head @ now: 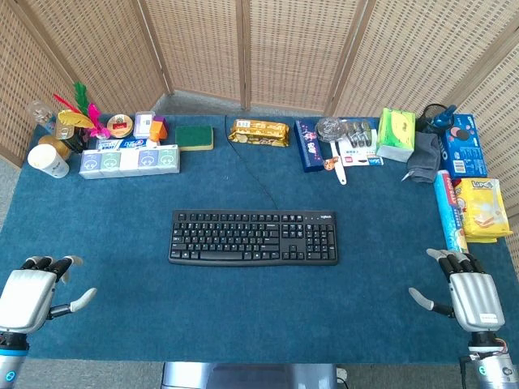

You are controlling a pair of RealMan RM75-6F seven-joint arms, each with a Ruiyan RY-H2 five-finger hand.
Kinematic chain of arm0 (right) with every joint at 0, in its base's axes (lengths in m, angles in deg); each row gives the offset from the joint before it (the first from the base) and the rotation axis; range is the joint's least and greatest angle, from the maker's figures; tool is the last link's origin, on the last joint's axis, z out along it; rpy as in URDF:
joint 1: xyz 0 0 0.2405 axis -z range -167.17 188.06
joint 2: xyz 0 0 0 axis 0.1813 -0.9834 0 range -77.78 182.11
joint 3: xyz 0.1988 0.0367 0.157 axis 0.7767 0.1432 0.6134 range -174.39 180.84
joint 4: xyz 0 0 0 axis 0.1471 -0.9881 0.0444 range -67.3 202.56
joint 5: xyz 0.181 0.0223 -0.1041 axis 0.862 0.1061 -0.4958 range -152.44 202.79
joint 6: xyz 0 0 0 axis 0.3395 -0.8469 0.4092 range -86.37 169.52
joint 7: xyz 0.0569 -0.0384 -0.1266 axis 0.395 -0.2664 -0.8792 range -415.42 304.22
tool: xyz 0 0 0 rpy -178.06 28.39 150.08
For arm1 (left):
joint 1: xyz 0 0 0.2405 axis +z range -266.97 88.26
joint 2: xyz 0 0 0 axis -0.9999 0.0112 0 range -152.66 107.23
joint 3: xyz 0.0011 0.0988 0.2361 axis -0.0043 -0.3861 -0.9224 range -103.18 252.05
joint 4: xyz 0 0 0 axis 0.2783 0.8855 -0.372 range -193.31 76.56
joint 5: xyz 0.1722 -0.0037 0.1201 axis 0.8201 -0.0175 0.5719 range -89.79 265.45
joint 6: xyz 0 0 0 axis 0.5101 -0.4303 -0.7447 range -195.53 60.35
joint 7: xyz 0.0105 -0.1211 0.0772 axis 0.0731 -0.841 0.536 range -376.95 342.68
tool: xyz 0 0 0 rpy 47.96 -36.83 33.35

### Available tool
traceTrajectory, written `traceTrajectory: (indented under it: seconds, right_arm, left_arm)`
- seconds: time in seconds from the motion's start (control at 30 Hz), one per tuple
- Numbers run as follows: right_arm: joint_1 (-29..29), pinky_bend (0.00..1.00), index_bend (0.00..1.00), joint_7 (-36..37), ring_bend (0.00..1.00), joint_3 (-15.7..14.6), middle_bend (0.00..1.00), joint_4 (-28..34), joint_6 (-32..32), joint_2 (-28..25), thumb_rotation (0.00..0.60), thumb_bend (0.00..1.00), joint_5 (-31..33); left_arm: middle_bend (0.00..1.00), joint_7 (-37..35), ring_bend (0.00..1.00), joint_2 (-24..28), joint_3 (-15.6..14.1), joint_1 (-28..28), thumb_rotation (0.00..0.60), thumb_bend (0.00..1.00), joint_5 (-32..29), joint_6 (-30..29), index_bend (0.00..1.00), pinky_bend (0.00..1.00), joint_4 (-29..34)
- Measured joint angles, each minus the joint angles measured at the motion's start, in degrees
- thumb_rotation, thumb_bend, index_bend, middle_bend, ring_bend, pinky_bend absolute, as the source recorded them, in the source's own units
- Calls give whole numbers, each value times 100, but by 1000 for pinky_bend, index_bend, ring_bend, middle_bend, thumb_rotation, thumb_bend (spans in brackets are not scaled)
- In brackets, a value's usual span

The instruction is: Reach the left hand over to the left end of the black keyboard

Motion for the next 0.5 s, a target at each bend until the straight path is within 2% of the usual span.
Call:
traceTrajectory:
  seconds: [0.5]
  right_arm:
    - [26, 212, 224, -22, 228, 9, 281, 11, -43, 18, 0, 187, 29]
  left_arm:
    - [577, -53, 442, 2, 5, -12, 0, 126, 31, 27, 351, 363, -65]
